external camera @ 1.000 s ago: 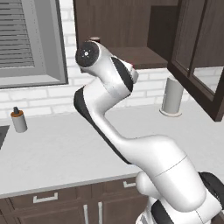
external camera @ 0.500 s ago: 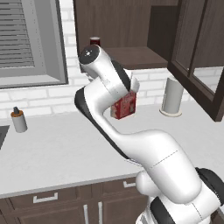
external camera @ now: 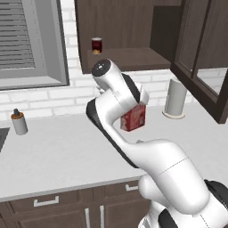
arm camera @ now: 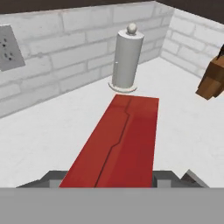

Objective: Pick the cereal and place it on the digital scale for weighing, and close the cabinet.

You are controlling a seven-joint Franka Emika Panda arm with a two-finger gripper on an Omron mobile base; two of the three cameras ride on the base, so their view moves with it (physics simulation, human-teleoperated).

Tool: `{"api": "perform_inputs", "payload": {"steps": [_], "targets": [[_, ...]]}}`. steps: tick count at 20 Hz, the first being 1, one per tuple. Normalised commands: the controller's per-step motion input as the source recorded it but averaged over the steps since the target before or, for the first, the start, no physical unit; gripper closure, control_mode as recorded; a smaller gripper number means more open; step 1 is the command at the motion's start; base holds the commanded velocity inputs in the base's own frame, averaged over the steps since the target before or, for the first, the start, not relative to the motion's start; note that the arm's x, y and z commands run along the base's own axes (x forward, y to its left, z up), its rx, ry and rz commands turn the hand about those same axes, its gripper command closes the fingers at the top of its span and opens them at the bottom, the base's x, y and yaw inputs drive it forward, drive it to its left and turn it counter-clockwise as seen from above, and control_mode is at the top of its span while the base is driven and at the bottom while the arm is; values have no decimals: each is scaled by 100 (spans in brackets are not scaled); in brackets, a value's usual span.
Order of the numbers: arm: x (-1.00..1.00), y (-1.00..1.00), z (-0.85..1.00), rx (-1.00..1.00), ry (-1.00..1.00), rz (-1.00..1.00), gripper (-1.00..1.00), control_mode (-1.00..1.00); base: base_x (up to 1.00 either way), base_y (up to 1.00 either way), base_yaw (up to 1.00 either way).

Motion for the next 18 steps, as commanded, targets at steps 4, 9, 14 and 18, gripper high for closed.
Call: {"api": "perform_inputs", "payload": {"steps": [4, 9, 14, 18], "targets": [[0, -46, -45, 0, 2, 0, 100, -100, 0, 0, 0], [0, -40, -34, 0, 0, 0, 100, -100, 0, 0, 0], [1, -10, -34, 0, -3, 0, 100, -100, 0, 0, 0], [11, -9, -36, 0, -4, 0, 100, -100, 0, 0, 0]]}}
